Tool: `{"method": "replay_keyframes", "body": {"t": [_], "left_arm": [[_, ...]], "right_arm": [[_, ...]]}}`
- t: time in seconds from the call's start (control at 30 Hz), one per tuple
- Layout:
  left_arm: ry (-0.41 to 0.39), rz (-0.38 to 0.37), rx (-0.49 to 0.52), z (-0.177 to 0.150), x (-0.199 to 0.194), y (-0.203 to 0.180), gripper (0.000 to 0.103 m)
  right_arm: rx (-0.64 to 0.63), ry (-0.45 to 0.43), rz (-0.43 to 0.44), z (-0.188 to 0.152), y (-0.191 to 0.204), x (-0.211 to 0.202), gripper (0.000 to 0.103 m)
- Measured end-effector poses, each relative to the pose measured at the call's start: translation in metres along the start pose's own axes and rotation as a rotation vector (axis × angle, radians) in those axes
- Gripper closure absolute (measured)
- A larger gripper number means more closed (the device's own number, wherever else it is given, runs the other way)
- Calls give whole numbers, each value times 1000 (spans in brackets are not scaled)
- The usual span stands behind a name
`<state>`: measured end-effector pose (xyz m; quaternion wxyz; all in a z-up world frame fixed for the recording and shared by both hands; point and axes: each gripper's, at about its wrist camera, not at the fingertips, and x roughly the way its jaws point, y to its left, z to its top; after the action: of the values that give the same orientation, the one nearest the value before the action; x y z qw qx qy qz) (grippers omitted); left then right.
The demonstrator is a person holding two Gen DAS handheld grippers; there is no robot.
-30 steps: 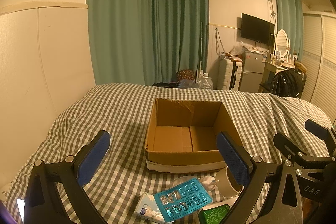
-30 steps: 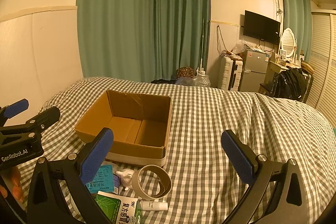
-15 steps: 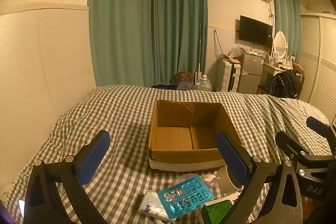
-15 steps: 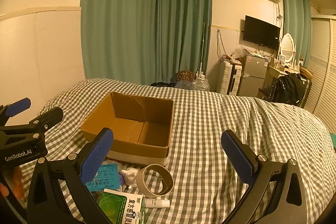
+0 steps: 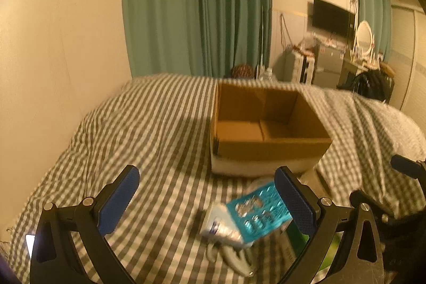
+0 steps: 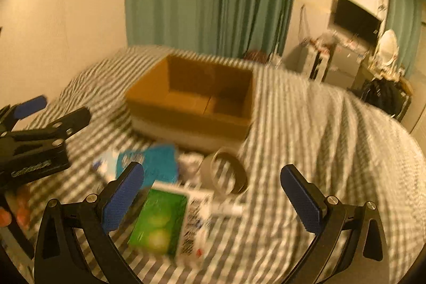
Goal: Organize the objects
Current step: 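Grasp the green-and-white medicine box with the right tool while the left grasps the blister pack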
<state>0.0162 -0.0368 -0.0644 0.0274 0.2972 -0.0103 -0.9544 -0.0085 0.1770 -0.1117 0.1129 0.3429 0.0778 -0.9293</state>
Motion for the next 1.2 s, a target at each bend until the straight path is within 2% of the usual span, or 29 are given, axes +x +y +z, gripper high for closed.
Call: {"method": "replay_keyframes", "body": {"t": [0.1, 0.37, 0.47, 0.5, 0.63, 0.87, 1.0, 1.17, 1.2], "left_arm": [[46, 12, 14, -10, 13, 0, 0], [145, 4, 66, -35, 39, -11, 0], [156, -3, 87, -41, 44, -16, 0], [163, -6, 93, -42, 46, -18, 0], [179, -21, 112, -46, 54, -23, 0], [196, -39, 197, -55, 60, -46, 0], [208, -32, 264, -63, 67, -62, 0], [211, -22, 296, -69, 76, -68, 0], [215, -40, 296, -69, 76, -67, 4]], "right_arm": [[-4, 70, 43, -14, 10, 10, 0], [-20, 220, 83, -47, 28, 43, 0], [-10, 248, 86, -52, 21, 48, 13], [2, 248, 99, -52, 17, 48, 21], [0, 182, 96, -45, 1, 37, 22], [17, 32, -22, -20, -38, 6, 22], [68, 35, -25, -20, -59, 9, 22], [78, 65, 19, -25, -61, 20, 22], [79, 68, 28, -24, -61, 22, 22]]}}
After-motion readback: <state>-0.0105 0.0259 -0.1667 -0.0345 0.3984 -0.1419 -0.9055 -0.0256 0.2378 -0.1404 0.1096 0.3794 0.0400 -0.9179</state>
